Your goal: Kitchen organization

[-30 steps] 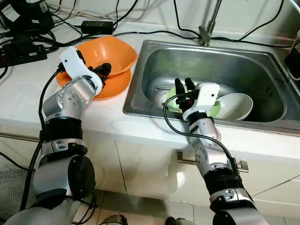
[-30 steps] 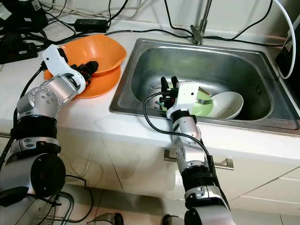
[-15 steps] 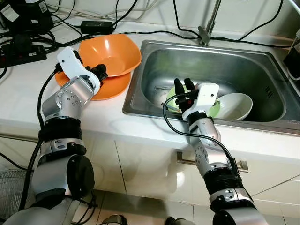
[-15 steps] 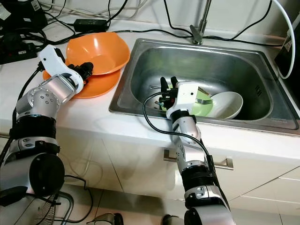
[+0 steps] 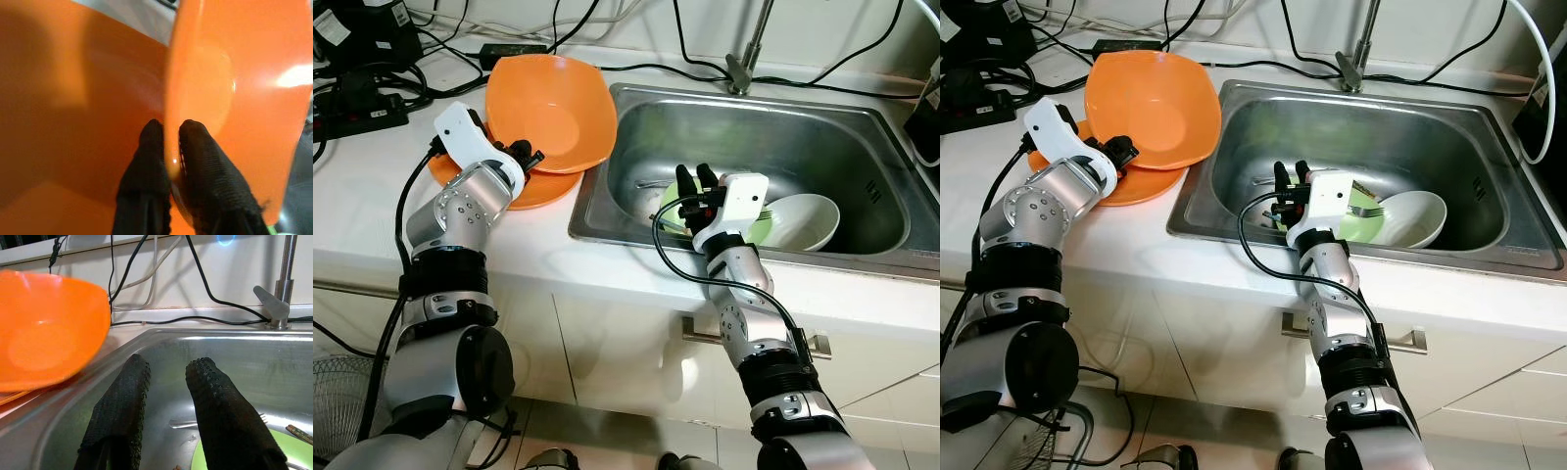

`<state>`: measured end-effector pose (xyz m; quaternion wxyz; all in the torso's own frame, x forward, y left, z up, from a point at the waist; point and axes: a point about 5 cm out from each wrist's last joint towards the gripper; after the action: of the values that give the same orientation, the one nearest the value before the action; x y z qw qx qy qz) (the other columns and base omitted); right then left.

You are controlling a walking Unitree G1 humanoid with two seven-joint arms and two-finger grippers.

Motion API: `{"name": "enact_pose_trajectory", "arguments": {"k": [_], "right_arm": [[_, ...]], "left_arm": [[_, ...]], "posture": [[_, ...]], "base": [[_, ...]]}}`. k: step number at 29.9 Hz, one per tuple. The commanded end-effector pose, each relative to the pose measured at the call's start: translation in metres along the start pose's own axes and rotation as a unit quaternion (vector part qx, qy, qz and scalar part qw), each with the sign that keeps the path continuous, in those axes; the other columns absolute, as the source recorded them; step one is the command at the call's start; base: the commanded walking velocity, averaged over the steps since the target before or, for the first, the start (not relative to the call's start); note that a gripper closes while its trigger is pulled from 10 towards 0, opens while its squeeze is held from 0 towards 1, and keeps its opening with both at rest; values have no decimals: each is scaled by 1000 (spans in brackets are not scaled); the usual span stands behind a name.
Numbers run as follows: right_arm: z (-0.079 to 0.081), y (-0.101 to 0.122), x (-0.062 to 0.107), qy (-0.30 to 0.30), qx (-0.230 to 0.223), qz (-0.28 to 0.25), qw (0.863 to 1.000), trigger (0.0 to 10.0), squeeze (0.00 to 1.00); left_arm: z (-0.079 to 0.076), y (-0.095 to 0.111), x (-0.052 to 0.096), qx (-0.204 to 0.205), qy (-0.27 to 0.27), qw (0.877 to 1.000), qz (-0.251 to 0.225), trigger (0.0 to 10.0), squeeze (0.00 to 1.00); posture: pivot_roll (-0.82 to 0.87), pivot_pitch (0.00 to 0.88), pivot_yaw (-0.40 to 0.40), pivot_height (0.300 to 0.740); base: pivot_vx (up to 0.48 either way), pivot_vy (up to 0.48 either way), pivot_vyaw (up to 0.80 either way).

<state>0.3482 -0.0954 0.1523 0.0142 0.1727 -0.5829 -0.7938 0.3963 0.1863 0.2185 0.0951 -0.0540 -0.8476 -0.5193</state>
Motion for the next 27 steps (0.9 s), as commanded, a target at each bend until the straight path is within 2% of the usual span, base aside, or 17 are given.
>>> {"name": "enact_pose_trajectory", "arguments": {"k": [1,10,12,15,19,26,27], "right_arm": [[-5,-19,8,-13,-9,46,999,10000,0],[-4,-19,8,-10,-9,48,999,10000,0],[-4,-19,8,-10,-10,47,999,10000,0],[-4,-19,8,-10,-10,47,999,10000,0],[-5,-18,7,-13,-7,45,999,10000,0],[-7,-15,5,-15,-1,42,999,10000,0],[-10,-12,5,-16,3,37,999,10000,0]], "left_arm": [[0,-4,1,-7,6,1000,2,0,0],[-1,4,3,-9,9,1000,-23,0,0],[-3,14,6,-20,2,997,-70,0,0],[-8,23,11,-24,-16,993,-115,0,0],[-22,39,24,-33,-62,979,-191,0,0],[-25,37,31,-40,-81,972,-216,0,0],[-26,32,35,-41,-97,969,-225,4510,0]], "posture": [[25,79,-1,740],[27,79,-4,740],[25,78,-3,740],[26,77,-5,740],[25,78,-6,740],[19,78,-4,740],[17,80,-5,740]], "base": [[0,0,0],[0,0,0],[0,0,0],[0,0,0],[0,0,0],[0,0,0],[0,0,0]]}}
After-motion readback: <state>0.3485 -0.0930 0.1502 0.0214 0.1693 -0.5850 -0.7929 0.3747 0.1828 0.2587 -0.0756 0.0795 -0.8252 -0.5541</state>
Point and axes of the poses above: a point about 5 cm out from each wrist's last joint towards the gripper, its own x axis pointing back from the gripper into the wrist, its own y axis along the axis of the wrist's last joint, z = x × y, and after that the axes turned 8 degrees about -x, right-handed
